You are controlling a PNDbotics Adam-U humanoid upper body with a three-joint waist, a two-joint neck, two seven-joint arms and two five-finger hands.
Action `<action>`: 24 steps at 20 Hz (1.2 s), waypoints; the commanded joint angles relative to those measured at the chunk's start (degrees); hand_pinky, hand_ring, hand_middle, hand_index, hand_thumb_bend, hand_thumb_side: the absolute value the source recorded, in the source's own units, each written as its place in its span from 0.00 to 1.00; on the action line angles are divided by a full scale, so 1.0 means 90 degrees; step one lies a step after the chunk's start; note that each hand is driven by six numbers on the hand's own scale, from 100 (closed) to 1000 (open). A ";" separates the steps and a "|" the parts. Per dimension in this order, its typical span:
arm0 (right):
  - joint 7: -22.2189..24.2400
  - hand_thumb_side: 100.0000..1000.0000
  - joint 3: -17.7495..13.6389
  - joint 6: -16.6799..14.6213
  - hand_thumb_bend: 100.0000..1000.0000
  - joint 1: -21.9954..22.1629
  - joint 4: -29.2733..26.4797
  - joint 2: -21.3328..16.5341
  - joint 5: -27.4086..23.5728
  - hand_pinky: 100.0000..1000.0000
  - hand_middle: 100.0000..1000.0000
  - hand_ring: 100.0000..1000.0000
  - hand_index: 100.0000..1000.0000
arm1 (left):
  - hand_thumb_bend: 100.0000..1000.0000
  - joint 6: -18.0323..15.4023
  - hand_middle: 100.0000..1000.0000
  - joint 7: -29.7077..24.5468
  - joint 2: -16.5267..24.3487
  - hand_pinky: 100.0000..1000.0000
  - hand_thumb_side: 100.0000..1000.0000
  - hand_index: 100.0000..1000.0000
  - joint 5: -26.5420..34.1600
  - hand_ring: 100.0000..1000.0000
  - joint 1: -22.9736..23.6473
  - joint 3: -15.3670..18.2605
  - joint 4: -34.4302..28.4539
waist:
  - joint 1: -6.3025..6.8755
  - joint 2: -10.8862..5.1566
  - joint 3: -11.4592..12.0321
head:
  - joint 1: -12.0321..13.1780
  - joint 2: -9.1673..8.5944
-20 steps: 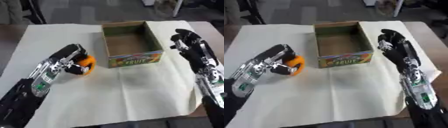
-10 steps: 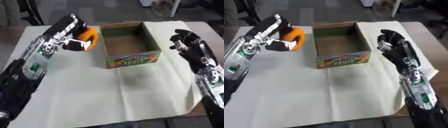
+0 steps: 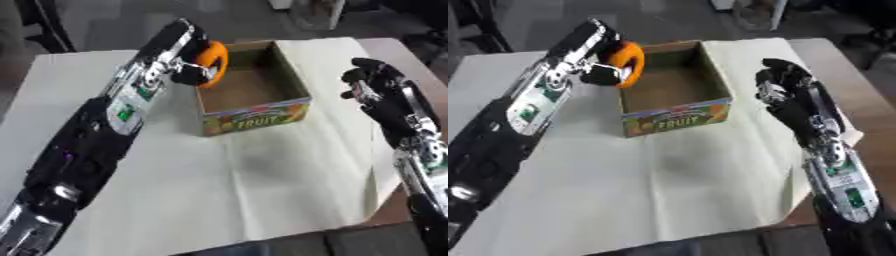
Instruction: Pick up objects on the table and place them in the box.
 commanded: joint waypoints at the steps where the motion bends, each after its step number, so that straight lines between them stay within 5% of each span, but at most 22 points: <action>1: 0.0066 0.27 0.0027 -0.0014 0.00 -0.0156 -0.0100 0.0008 -0.0023 0.58 0.60 0.74 0.78 | 0.15 -0.0158 0.30 0.0285 -0.0207 0.49 0.00 0.44 -0.0283 0.33 -0.0218 0.0213 0.0448 | -0.0014 -0.0050 -0.0064 | 0.0044 0.0037; 4: 0.0088 0.27 0.0045 -0.0010 0.00 -0.0188 -0.0102 0.0050 -0.0027 0.58 0.60 0.74 0.78 | 0.18 -0.0364 0.31 0.0593 -0.0324 0.52 0.00 0.45 -0.0559 0.35 -0.0267 0.0343 0.0988 | -0.0026 -0.0019 -0.0150 | 0.0050 0.0037; 8: 0.0106 0.28 0.0060 -0.0006 0.00 -0.0192 -0.0095 0.0078 -0.0029 0.58 0.60 0.74 0.78 | 0.32 -0.0612 0.46 0.1029 -0.0434 0.61 0.00 0.59 -0.0994 0.49 -0.0256 0.0494 0.1701 | -0.0040 0.0010 -0.0209 | 0.0050 0.0037; 10: 0.0105 0.28 0.0059 -0.0007 0.00 -0.0188 -0.0092 0.0077 -0.0028 0.58 0.60 0.74 0.78 | 0.51 -0.0798 0.59 0.1152 -0.0462 0.67 0.00 0.70 -0.1195 0.60 -0.0252 0.0495 0.1905 | -0.0041 0.0013 -0.0211 | 0.0043 0.0037; 11: 0.0105 0.28 0.0059 -0.0007 0.00 -0.0188 -0.0091 0.0077 -0.0027 0.58 0.60 0.74 0.78 | 0.74 -0.0896 0.69 0.1175 -0.0470 0.72 0.13 0.78 -0.1292 0.69 -0.0254 0.0483 0.1941 | -0.0040 0.0014 -0.0207 | 0.0043 0.0037; 12: 0.0105 0.28 0.0058 -0.0007 0.00 -0.0188 -0.0091 0.0077 -0.0028 0.58 0.60 0.74 0.78 | 0.76 -0.0996 0.71 0.1190 -0.0473 0.73 0.15 0.79 -0.1374 0.70 -0.0252 0.0470 0.1937 | -0.0040 0.0014 -0.0201 | 0.0044 0.0037; 13: 0.0106 0.27 0.0059 -0.0008 0.00 -0.0187 -0.0090 0.0078 -0.0028 0.58 0.60 0.74 0.78 | 0.90 -0.1100 0.77 0.1214 -0.0473 0.76 0.34 0.84 -0.1431 0.76 -0.0252 0.0457 0.1894 | -0.0039 0.0012 -0.0193 | 0.0045 0.0037; 20: 0.0103 0.27 0.0047 -0.0011 0.00 -0.0165 -0.0084 0.0066 -0.0022 0.58 0.59 0.74 0.78 | 0.98 -0.1620 0.83 0.1600 -0.0377 0.80 0.42 0.85 -0.1077 0.80 -0.0219 0.0365 0.1189 | -0.0040 -0.0003 -0.0072 | 0.0030 0.0037; 24: 0.0090 0.28 0.0030 -0.0014 0.00 -0.0142 -0.0078 0.0064 -0.0015 0.58 0.60 0.74 0.78 | 0.85 -0.1620 0.79 0.1704 -0.0258 0.78 0.38 0.82 -0.0667 0.77 -0.0111 0.0406 0.0504 | -0.0035 -0.0014 0.0054 | 0.0010 0.0037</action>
